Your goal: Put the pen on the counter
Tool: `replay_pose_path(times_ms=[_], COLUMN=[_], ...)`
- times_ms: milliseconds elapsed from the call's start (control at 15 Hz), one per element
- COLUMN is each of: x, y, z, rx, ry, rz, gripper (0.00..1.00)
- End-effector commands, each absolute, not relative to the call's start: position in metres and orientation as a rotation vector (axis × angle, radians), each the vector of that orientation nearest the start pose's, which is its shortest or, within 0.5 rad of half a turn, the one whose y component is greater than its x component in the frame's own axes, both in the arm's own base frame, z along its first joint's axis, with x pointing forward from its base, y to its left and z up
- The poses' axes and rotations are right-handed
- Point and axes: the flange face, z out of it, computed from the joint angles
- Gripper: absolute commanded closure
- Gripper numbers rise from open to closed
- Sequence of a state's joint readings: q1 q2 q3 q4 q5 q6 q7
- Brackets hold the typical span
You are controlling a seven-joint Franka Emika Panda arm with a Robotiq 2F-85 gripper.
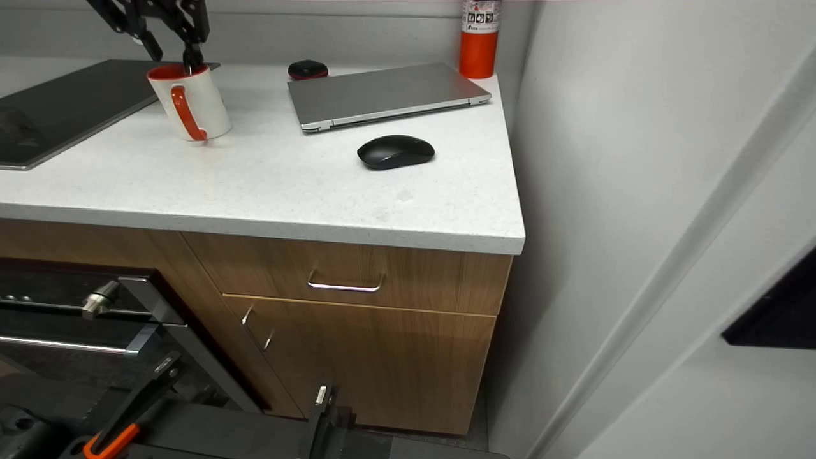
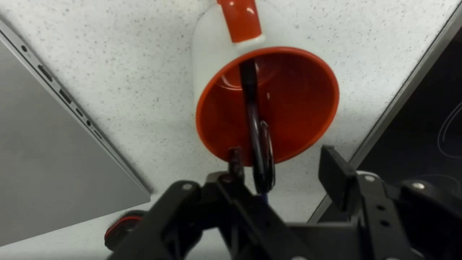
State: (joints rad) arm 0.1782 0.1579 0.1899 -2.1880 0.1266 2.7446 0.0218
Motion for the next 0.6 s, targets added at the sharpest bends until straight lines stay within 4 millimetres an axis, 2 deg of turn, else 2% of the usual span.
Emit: replay_pose_path(times_ms=[0, 200, 267, 533], x=[0.5553, 0.5556, 0.5558, 0.548], y=[0.204, 0.2022, 0.2013, 0.1969], z=[0.3584, 0.3578, 0.3576, 0.3674], rx=[-2.876, -2.877, -2.877, -2.887], ry=[-0.338, -0.333, -0.331, -0.351], rz=[-0.592, -0.588, -0.588, -0.612], gripper=[0.73, 0.96, 0.99, 0.96])
